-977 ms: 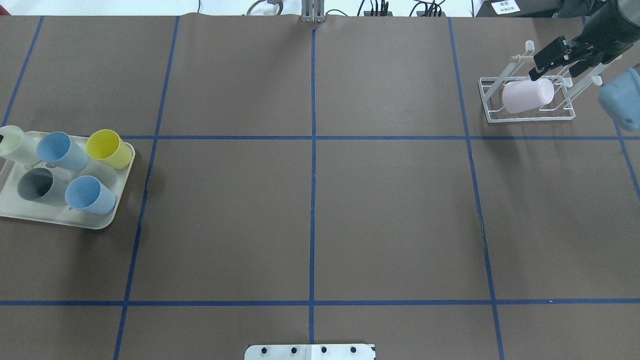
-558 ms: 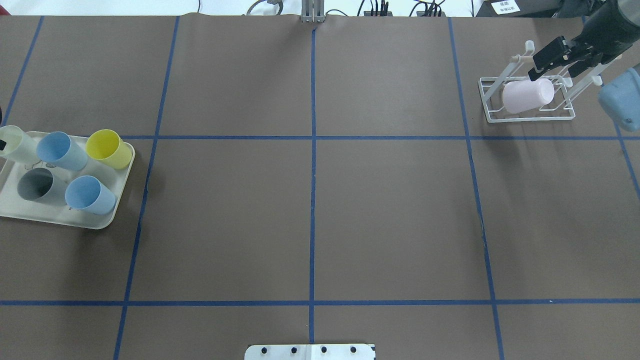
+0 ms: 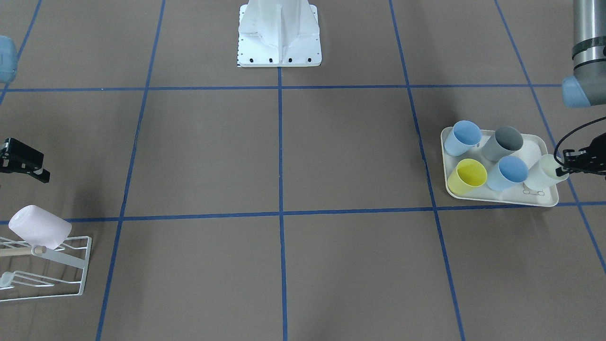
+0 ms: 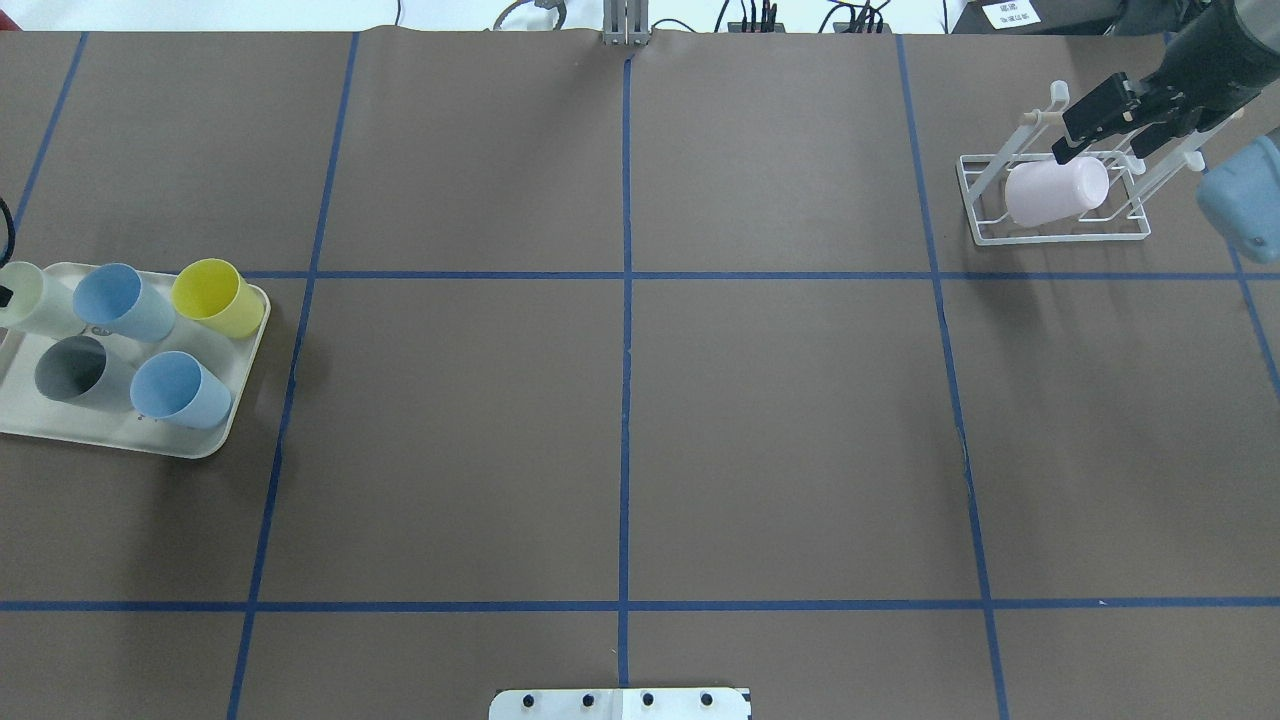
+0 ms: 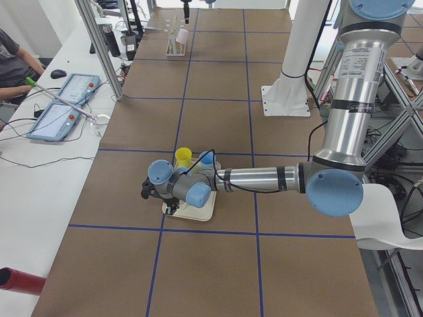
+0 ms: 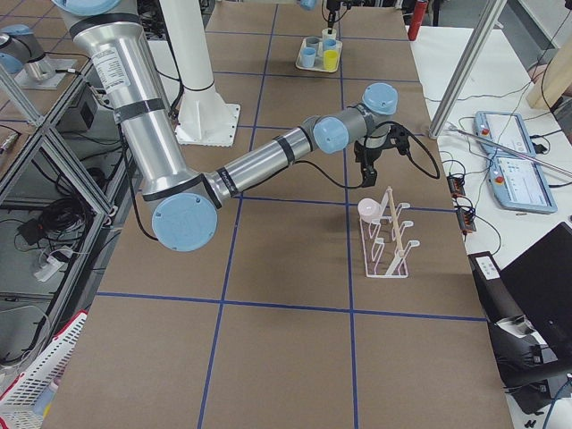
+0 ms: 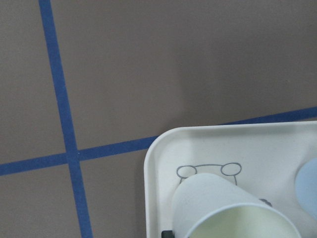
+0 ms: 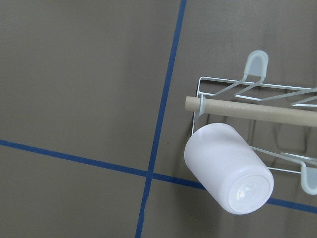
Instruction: Transfer IKEA cup to right arm and place on rack
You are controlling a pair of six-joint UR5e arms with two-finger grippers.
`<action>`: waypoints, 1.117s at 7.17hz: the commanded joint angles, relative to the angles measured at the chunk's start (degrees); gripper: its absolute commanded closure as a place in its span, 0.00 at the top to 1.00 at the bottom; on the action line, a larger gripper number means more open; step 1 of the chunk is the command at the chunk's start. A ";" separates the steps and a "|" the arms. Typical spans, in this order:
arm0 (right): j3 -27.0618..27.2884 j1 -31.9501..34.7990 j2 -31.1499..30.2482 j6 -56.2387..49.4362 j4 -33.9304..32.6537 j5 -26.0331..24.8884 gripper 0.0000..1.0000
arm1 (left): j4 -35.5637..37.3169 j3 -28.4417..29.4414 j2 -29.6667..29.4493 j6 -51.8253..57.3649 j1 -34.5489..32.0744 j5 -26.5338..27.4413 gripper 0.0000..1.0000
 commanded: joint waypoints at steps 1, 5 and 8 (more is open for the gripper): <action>0.10 0.00 0.09 1.56 0.10 0.44 0.98 | 0.18 -1.63 -0.14 0.48 -2.16 -1.88 0.00; 3.77 -0.09 0.17 5.33 0.19 0.35 0.98 | 3.78 -19.06 2.40 -11.45 -7.63 -2.84 0.00; 9.50 -1.93 0.18 18.56 5.24 0.26 0.98 | 2.56 -29.47 -0.82 -39.58 -4.66 -3.11 0.00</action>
